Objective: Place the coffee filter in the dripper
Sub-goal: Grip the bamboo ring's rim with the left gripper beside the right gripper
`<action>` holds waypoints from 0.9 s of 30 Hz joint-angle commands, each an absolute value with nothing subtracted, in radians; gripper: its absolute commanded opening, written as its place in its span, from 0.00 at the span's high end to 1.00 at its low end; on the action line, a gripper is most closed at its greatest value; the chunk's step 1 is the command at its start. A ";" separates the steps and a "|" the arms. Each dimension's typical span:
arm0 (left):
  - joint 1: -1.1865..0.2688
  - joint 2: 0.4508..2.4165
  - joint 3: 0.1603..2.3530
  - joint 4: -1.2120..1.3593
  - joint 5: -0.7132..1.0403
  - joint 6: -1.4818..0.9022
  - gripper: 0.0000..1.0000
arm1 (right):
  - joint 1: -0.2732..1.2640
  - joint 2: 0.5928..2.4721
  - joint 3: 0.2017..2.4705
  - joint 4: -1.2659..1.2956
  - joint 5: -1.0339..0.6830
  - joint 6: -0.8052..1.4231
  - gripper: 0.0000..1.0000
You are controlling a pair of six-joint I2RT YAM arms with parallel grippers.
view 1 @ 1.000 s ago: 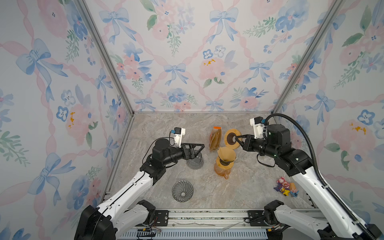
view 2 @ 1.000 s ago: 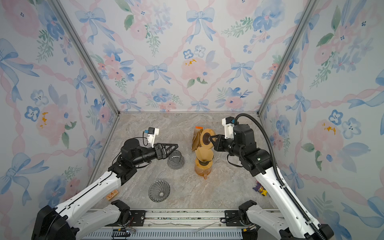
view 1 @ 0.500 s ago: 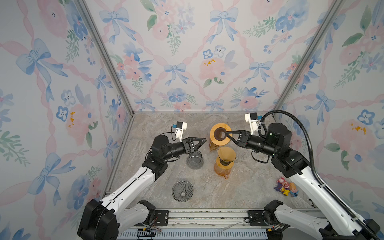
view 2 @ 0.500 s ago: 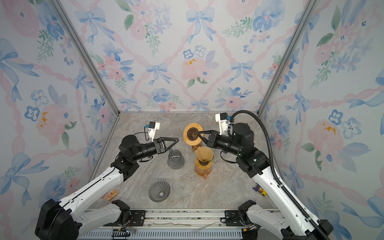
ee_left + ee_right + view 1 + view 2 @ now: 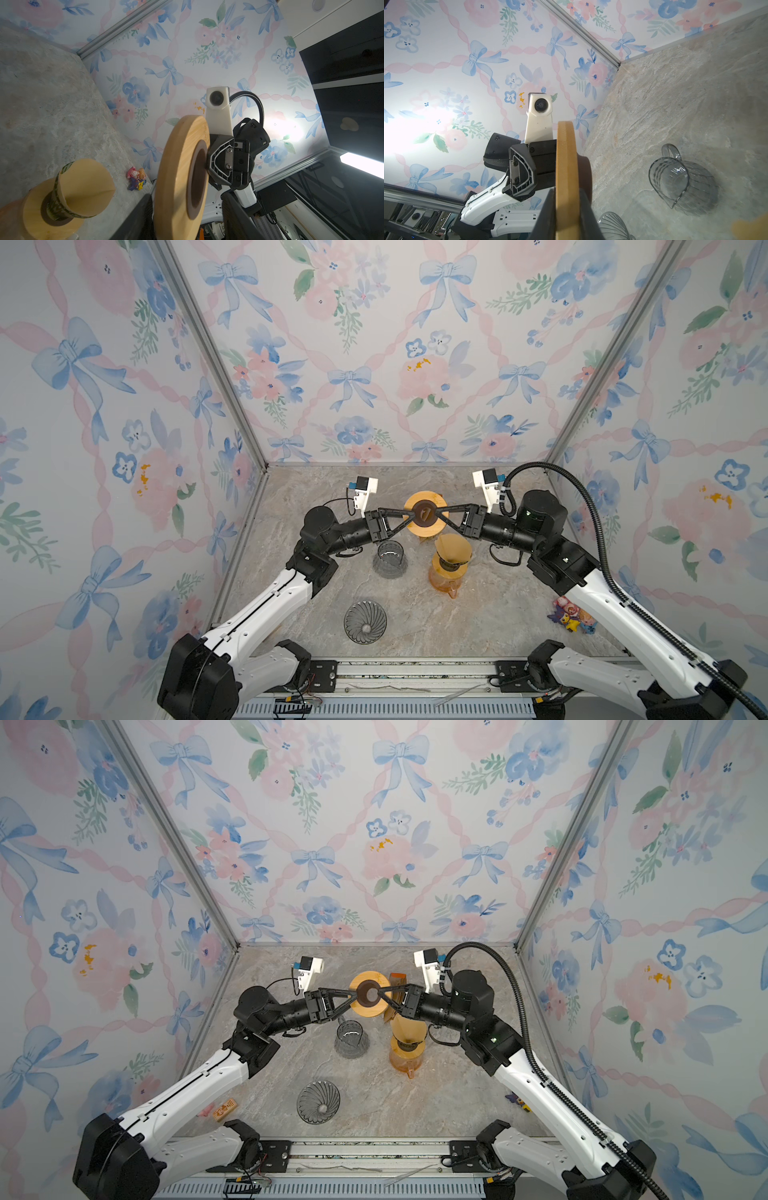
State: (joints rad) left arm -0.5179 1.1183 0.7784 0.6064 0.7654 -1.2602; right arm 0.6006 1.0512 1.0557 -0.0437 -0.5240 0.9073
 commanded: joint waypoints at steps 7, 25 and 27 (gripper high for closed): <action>-0.510 1.078 0.775 0.658 0.792 -1.309 0.63 | 0.614 1.073 1.035 0.017 -0.536 0.922 0.82; -0.443 1.058 0.683 0.751 0.817 -1.339 0.85 | 0.615 1.086 1.077 -0.171 -0.446 0.824 0.58; -0.419 1.050 0.649 0.751 0.818 -1.339 0.86 | 0.616 1.067 1.093 -0.222 -0.427 0.780 0.51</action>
State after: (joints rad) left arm -0.4461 1.0813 0.6811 0.6842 0.7952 -1.3441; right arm 0.6106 1.0966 1.0527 -0.1131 -0.4755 0.8562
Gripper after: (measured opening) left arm 0.149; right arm 0.475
